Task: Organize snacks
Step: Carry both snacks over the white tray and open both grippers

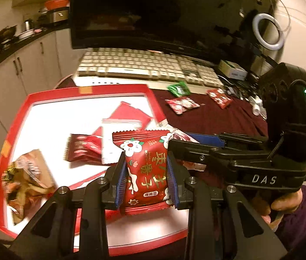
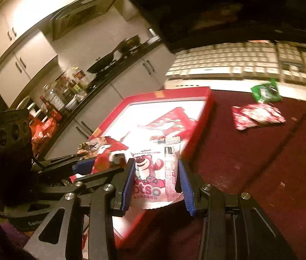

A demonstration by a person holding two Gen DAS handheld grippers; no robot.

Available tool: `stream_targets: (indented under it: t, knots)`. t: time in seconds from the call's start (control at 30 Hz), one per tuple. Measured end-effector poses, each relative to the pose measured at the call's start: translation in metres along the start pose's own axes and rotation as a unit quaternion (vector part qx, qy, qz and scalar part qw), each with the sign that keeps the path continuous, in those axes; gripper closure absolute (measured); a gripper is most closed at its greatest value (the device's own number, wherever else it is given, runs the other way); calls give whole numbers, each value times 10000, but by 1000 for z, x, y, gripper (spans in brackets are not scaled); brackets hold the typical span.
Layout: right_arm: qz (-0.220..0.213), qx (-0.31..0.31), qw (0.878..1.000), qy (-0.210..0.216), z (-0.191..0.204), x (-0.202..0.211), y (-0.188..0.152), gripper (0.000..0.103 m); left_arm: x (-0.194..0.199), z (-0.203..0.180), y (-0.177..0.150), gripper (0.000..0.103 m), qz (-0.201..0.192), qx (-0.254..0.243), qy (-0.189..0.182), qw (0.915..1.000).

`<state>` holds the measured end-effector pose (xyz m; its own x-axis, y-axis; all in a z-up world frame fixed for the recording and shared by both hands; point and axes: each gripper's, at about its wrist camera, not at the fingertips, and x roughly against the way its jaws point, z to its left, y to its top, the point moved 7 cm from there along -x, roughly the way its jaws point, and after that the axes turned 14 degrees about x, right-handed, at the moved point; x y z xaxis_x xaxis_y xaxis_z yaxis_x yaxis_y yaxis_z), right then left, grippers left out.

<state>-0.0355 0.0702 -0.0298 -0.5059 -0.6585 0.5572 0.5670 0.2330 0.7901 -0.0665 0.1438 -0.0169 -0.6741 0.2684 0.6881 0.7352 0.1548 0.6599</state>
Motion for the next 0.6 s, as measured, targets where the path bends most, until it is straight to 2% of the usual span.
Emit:
stream_targets:
  t: [0.27, 0.43, 0.5, 0.53, 0.57, 0.6]
  knots:
    - [178, 272, 9993, 200, 28, -38, 26, 63, 15, 41, 20, 72, -331, 348, 382, 9981]
    - [230, 388, 9988, 195, 37, -56, 44, 58, 19, 60, 31, 70, -483, 602, 730, 9943]
    - [239, 412, 9988, 139, 36, -58, 50, 54, 17, 68, 34, 58, -484, 725, 875, 9923]
    - [250, 383, 9989, 103, 34, -59, 53, 48, 16, 72, 35, 45, -492, 815, 968, 9907]
    - [235, 299, 9992, 74, 28, -56, 55, 44, 17, 75, 35, 37, -505, 879, 1016, 9896]
    - [196, 248, 9995, 85, 23, -54, 56, 37, 16, 76, 36, 37, -508, 927, 1039, 9890]
